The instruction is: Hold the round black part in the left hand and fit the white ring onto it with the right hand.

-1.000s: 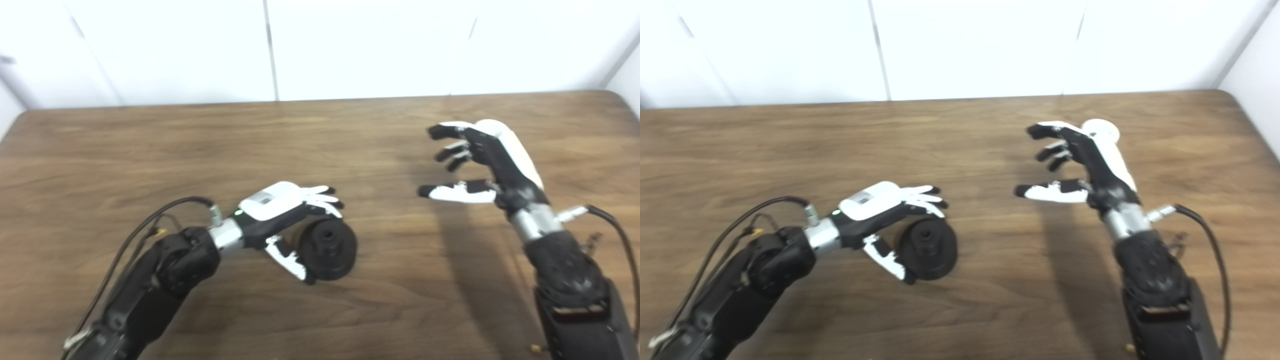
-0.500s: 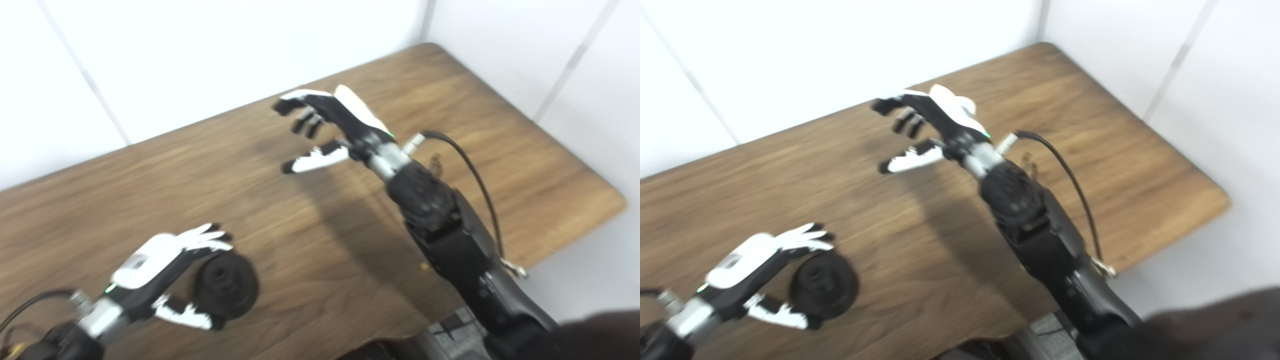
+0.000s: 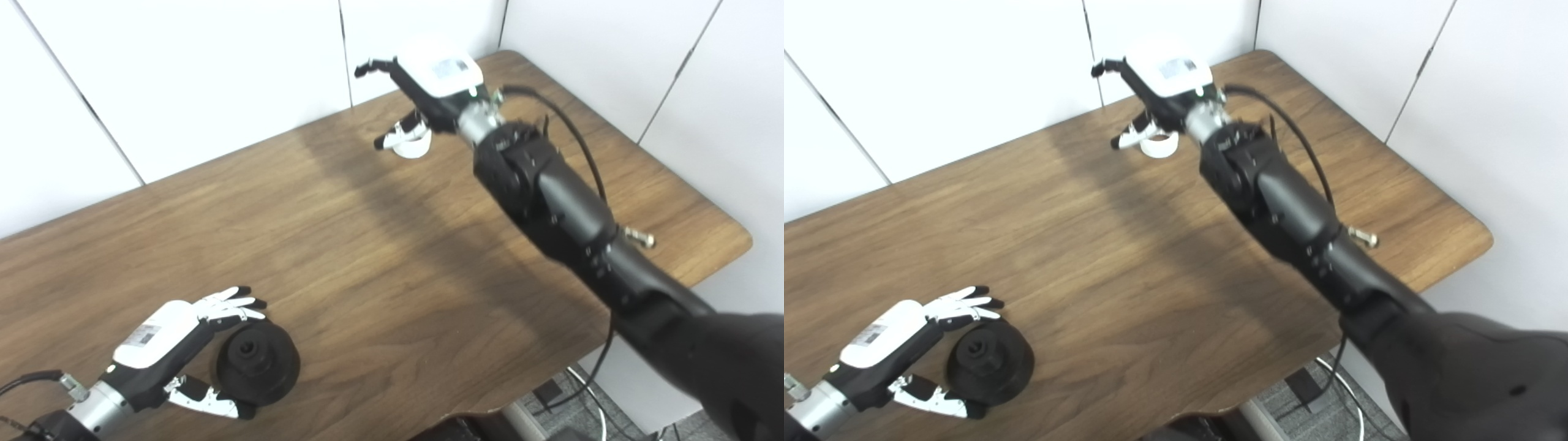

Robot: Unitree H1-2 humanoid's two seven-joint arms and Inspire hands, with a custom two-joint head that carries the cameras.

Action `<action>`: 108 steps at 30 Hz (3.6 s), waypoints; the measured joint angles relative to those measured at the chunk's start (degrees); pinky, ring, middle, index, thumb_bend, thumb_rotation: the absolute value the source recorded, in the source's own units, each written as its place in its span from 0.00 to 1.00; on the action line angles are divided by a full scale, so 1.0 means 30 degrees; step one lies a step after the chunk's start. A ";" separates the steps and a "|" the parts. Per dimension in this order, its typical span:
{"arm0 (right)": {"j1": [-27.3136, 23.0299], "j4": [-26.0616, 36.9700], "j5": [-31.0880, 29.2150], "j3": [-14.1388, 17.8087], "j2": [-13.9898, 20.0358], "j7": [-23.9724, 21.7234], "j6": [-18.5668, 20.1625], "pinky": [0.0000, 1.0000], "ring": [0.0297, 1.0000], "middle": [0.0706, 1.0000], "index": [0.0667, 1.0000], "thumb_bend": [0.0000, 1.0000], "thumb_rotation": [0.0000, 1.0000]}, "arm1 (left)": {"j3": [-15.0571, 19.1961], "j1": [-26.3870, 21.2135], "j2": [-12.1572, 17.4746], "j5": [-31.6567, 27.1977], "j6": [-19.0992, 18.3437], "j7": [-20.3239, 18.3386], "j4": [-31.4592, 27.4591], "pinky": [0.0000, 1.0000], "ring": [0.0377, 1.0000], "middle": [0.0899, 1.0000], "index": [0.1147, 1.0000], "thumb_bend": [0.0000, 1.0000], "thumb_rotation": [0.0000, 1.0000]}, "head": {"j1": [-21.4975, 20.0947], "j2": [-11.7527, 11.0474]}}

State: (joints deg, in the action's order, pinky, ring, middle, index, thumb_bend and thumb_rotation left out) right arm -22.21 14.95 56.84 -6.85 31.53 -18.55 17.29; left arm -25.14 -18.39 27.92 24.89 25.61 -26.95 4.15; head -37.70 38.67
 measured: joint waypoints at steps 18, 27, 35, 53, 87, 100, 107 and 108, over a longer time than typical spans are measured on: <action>-0.2717 -0.4979 -0.1411 -0.0684 0.1662 -0.5512 0.0852 0.93 0.91 0.85 0.79 0.86 0.41 | 0.0223 0.0266 0.0001 0.0099 0.0015 -0.0132 -0.0259 0.92 0.96 0.87 0.42 0.52 0.07 | 0.0497 -0.0030; -0.3737 -0.7001 -0.2259 -0.1190 0.1702 -0.6555 0.1203 0.88 0.90 0.90 0.79 0.96 0.43 | 0.0225 0.0321 -0.0007 0.0076 0.0035 -0.0089 -0.0243 0.92 0.96 0.87 0.42 0.52 0.07 | 0.0615 -0.0001; -0.4044 -0.8023 -0.2466 -0.1758 0.1701 -0.6554 0.1711 0.91 0.92 0.92 0.80 1.00 0.40 | 0.0258 0.0367 -0.0008 0.0076 0.0001 -0.0096 -0.0268 0.91 0.96 0.87 0.42 0.52 0.07 | 0.1083 0.0087; -0.4068 -0.9560 -0.2798 -0.2552 0.1699 -0.5720 0.1725 0.87 0.91 0.92 0.79 0.95 0.27 | 0.0252 0.0443 -0.0028 0.0074 -0.0012 -0.0056 -0.0295 0.93 0.97 0.88 0.42 0.52 0.07 | 0.1581 0.0146; -0.4509 -1.3285 -0.3845 -0.3589 0.0617 -0.0441 0.0667 0.79 0.85 0.82 0.68 0.80 0.19 | 0.0410 0.0807 0.0043 0.0084 -0.0846 -0.0429 -0.1121 0.94 0.98 0.89 0.42 0.52 0.07 | 0.2402 0.0673; -0.4856 -1.3847 -0.3778 -0.4063 0.0476 0.0282 0.0168 0.76 0.83 0.80 0.63 0.79 0.18 | 0.0474 0.1076 0.0178 0.0056 -0.1011 -0.0607 -0.1568 0.94 0.99 0.89 0.42 0.52 0.08 | 0.2372 0.0848; -0.4854 -1.3756 -0.3766 -0.4111 0.0523 0.0145 0.0576 0.78 0.83 0.80 0.64 0.81 0.17 | 0.0484 0.1085 0.0216 -0.0044 -0.1146 -0.0817 -0.1663 0.94 0.98 0.89 0.42 0.52 0.08 | 0.2343 0.0936; -0.4853 -1.3701 -0.3728 -0.4162 0.0541 0.0103 0.0723 0.78 0.84 0.81 0.64 0.81 0.18 | 0.0484 0.1085 0.0215 -0.0045 -0.1144 -0.0818 -0.1665 0.95 0.98 0.89 0.42 0.52 0.08 | 0.2343 0.0937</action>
State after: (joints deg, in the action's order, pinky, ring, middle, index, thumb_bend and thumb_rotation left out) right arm -36.77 -26.15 45.66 -19.34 33.15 -18.24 19.46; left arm -23.69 -15.13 28.57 24.76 22.18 -29.41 -0.85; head -30.67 41.48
